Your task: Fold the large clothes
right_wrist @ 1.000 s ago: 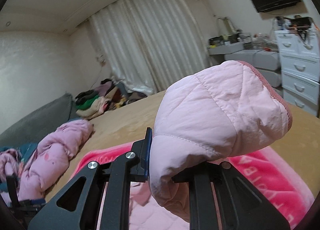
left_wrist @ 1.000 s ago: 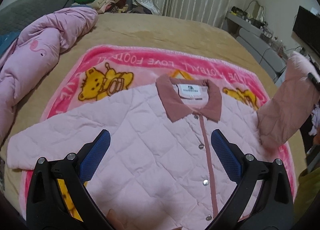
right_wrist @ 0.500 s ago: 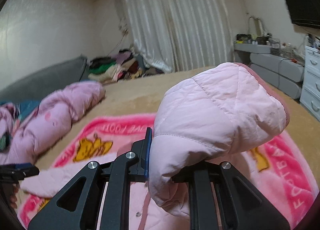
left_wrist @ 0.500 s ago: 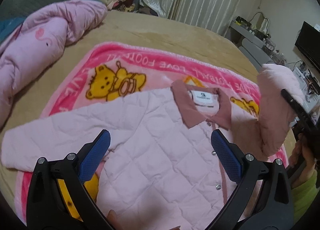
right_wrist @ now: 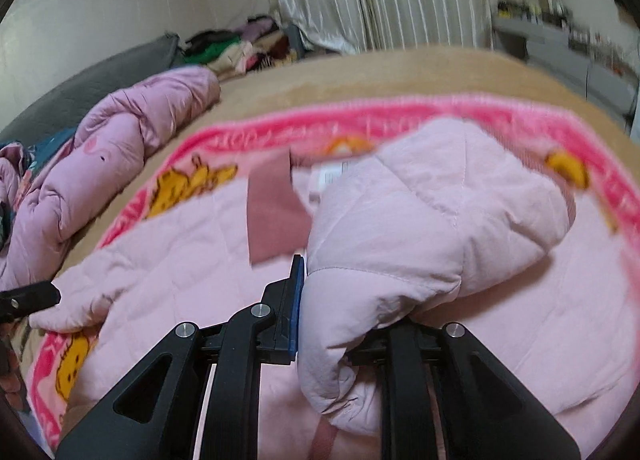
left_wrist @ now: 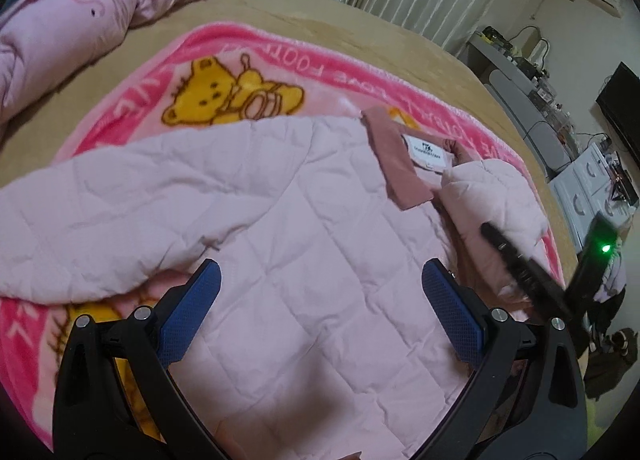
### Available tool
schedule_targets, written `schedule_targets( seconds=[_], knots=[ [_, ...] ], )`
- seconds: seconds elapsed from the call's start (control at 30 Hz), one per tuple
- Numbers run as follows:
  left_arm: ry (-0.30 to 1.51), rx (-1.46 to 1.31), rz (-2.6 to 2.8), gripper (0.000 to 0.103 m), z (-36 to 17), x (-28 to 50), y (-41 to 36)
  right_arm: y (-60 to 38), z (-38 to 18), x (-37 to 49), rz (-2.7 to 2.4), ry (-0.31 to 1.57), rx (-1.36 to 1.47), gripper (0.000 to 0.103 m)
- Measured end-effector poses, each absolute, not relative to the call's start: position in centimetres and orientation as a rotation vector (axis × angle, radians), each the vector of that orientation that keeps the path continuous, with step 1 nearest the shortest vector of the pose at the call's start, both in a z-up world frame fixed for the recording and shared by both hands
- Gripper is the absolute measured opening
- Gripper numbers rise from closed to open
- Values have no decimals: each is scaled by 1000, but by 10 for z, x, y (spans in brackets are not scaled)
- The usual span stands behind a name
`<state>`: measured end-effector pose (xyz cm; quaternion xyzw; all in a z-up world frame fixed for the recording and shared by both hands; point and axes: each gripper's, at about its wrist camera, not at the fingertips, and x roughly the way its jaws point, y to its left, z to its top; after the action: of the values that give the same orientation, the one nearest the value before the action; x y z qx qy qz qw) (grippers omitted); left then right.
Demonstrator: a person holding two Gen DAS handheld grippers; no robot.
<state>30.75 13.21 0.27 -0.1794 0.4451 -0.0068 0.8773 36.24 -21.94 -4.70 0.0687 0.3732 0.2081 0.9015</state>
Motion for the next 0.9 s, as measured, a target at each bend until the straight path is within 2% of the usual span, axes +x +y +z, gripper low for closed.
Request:
schedule_targets(
  seconds=[0.03, 0.07, 0.1, 0.27, 0.3, 0.33, 0.37, 0.4, 0.47, 0.6, 0.9],
  knots=[
    [932, -378, -13, 94, 1, 307, 133, -220, -49, 360, 441, 781, 163, 30],
    [936, -384, -15, 94, -1, 307, 134, -222, -52, 356, 452, 797, 199, 44],
    [938, -388, -17, 94, -2, 307, 135, -227, -51, 352, 457, 800, 229, 54],
    [934, -441, -27, 94, -1, 310, 142, -276, -45, 328, 362, 767, 484, 72],
    [934, -452, -30, 94, 0, 311, 143, -287, -43, 325, 321, 744, 547, 72],
    [933, -465, -35, 94, 1, 312, 143, -294, -42, 323, 310, 723, 586, 71],
    [933, -471, -39, 94, 1, 312, 142, -297, -39, 323, 332, 705, 597, 48],
    [935, -473, -41, 94, 2, 313, 141, -295, -36, 323, 347, 696, 573, 32],
    [933, -485, -57, 94, 4, 314, 140, -282, -26, 319, 412, 667, 487, 28],
    [925, -583, -99, 94, 4, 315, 145, -244, -17, 309, 519, 648, 311, 26],
    [942, -703, -140, 94, -10, 318, 146, -186, -41, 291, 647, 787, 69, 30]
  ],
)
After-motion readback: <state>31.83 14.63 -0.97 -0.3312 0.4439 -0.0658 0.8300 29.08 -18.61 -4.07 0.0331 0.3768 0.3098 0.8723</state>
